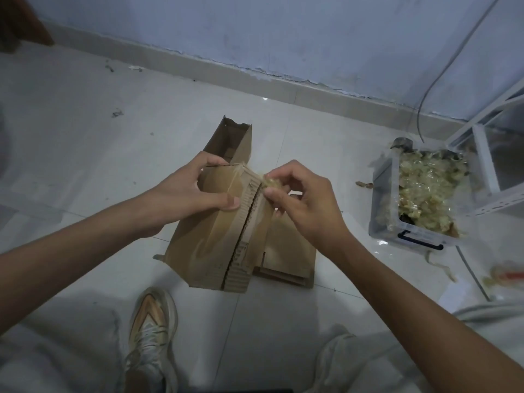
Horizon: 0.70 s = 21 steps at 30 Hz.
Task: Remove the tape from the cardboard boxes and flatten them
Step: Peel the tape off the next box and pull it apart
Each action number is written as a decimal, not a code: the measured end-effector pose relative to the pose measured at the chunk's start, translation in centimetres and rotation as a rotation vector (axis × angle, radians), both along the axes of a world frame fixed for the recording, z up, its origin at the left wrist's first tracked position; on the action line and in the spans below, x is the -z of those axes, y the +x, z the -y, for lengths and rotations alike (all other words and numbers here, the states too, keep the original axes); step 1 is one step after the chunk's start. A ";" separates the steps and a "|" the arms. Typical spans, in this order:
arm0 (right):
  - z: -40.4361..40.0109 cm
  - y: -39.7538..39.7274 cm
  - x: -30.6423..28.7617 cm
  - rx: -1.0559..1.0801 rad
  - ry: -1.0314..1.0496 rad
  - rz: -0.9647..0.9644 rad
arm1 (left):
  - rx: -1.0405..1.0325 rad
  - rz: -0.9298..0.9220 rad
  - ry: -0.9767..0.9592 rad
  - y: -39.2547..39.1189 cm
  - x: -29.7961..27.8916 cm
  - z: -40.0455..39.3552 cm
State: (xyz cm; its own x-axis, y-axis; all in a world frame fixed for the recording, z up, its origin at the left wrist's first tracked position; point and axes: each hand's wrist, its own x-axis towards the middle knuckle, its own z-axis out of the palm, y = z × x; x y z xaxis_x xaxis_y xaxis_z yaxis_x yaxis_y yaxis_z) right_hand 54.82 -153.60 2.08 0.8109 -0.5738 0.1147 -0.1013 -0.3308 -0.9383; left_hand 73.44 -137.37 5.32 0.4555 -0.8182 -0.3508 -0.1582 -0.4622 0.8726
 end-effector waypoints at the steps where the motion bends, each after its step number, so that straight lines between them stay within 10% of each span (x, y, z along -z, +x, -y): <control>1: 0.4 0.0 -0.2 0.019 0.132 -0.005 | 0.018 0.005 0.005 0.1 -0.1 -0.1; 6: 1.9 -0.4 -0.1 -0.032 0.851 -0.053 | 0.151 0.125 -0.006 0.1 -0.5 -0.7; 12: 3.1 -0.7 -0.1 -0.184 1.110 -0.108 | 0.288 0.234 -0.074 0.4 -0.6 -0.6; 21: -0.8 -0.7 0.3 0.146 -0.483 -0.109 | 0.219 0.703 -0.199 -0.5 0.1 -0.6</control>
State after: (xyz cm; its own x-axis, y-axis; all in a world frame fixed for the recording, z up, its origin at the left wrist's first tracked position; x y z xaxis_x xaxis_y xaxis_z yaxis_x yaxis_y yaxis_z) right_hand 54.08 -152.79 1.82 0.7483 -0.5845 0.3138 -0.2677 -0.6989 -0.6632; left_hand 72.92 -136.80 5.18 0.3369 -0.9332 0.1252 -0.7775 -0.2008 0.5959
